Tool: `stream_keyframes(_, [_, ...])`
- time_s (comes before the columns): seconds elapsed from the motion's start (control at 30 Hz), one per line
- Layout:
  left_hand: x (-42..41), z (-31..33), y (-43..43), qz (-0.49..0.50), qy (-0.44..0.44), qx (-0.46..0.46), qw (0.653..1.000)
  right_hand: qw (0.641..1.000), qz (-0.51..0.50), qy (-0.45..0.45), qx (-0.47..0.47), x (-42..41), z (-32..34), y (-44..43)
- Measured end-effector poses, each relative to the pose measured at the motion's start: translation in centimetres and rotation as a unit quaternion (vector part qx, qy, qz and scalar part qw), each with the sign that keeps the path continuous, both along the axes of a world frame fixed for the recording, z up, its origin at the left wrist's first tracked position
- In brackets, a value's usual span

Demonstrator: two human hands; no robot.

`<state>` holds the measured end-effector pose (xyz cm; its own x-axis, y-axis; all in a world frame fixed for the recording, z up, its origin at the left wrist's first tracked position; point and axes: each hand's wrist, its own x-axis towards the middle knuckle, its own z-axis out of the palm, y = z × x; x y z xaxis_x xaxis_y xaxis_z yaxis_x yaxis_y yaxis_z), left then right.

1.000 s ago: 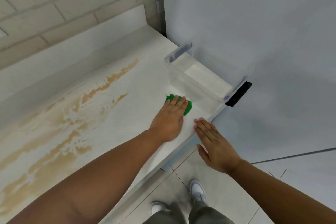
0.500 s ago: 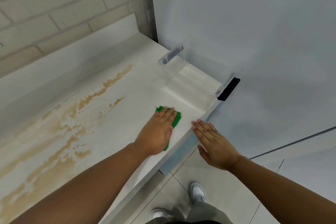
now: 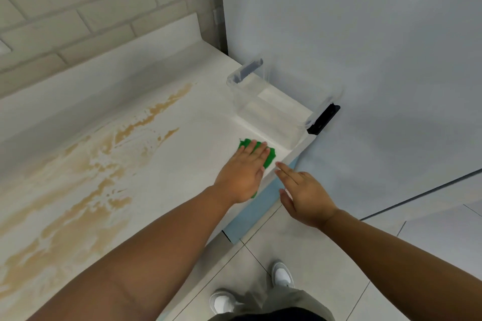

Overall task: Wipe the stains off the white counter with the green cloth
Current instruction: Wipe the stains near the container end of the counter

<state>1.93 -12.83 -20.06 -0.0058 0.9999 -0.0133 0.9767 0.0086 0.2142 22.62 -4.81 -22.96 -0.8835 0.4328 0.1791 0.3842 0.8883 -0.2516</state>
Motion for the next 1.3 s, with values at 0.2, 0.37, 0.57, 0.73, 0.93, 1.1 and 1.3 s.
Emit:
stream_keyframes(0.2, [-1.5, -0.3, -6.2, 0.036, -0.018, 0.004, 0.999, 0.991, 0.046, 0.118, 0.03, -4.5, 1.8, 0.7])
stream_keyframes(0.37, [-4.7, -0.2, -11.3, 0.142, -0.026, -0.006, 0.99, 0.986, 0.102, 0.13, 0.016, -10.0, 2.4, 0.0])
stream_keyframes(0.57, [-8.2, -0.3, -16.0, 0.339, -0.037, 0.008, 0.94, 0.988, 0.13, 0.08, -0.008, -16.1, 3.6, -0.3])
stream_keyframes(0.73, [-8.9, -0.4, -15.7, 0.432, -0.022, 0.022, 0.901, 0.993, 0.113, -0.019, 0.012, -20.4, 3.9, 0.5])
stream_keyframes(0.93, [-12.1, -0.6, -14.6, 0.518, -0.014, 0.02, 0.855, 0.988, 0.109, -0.11, 0.012, -22.7, 3.5, 2.1])
stream_keyframes(1.1, [-14.8, -0.9, -14.2, 0.524, -0.006, 0.016, 0.852, 0.988, 0.103, -0.115, 0.01, -23.1, 2.6, 2.3])
stream_keyframes(1.3, [-18.0, -0.5, -11.8, 0.477, -0.003, 0.002, 0.879, 0.99, 0.102, -0.099, 0.015, -22.9, 2.0, 2.4])
